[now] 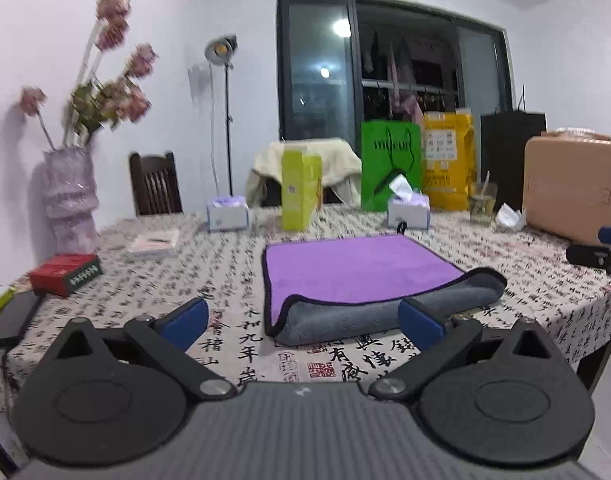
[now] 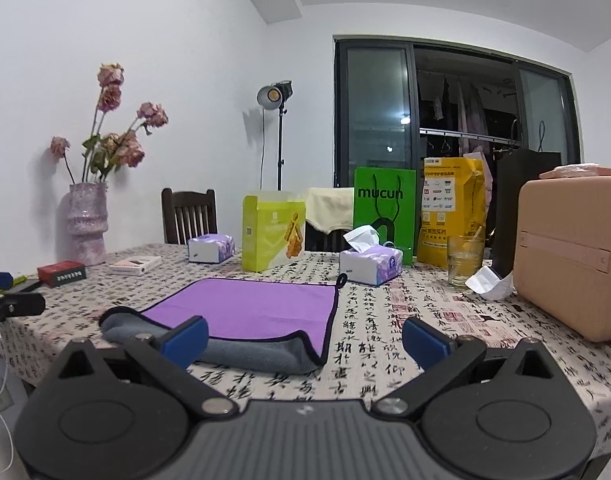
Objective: Fold towel
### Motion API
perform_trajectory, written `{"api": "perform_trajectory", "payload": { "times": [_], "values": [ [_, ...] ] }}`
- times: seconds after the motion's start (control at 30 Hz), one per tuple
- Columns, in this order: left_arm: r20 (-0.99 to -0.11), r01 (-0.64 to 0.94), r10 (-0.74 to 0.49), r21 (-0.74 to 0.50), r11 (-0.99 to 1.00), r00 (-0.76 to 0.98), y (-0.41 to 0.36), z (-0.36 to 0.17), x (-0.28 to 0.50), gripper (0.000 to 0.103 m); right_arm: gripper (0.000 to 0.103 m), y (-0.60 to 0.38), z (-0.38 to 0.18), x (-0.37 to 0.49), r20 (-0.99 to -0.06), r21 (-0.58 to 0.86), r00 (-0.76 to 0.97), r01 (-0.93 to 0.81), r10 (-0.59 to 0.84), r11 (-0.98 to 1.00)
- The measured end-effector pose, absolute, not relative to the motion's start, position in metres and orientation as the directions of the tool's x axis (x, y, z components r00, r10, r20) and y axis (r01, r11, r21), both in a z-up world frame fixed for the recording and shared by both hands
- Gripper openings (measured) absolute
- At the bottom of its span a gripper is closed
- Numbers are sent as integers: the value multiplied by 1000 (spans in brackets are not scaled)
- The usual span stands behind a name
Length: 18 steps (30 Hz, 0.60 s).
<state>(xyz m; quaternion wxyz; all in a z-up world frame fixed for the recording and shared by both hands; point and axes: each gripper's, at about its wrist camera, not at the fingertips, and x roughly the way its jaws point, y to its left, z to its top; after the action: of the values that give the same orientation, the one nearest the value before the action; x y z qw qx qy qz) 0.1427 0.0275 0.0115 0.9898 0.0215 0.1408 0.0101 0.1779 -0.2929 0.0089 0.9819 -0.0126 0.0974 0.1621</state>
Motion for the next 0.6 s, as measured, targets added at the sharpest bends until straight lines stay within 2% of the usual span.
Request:
{"api": "perform_trajectory", "payload": {
  "times": [0.13,0.37,0.57,0.6],
  "values": [
    [-296,22,-16,17,1000,955,37,8,176,103,103,-290,10,210,-223,11,922,-322,317,947],
    [-333,58,-55,-1,998,941,47,1,226,92,103,-280,3,254,-261,0,896,-372,359,928],
    [-400,34,-39,-20,999,916,53,-15,259,87,97,-269,-10,291,-310,9,861,-421,403,907],
    [-407,36,-42,-23,999,912,55,-17,261,87,93,-268,-12,296,-320,10,855,-429,409,903]
  ]
}}
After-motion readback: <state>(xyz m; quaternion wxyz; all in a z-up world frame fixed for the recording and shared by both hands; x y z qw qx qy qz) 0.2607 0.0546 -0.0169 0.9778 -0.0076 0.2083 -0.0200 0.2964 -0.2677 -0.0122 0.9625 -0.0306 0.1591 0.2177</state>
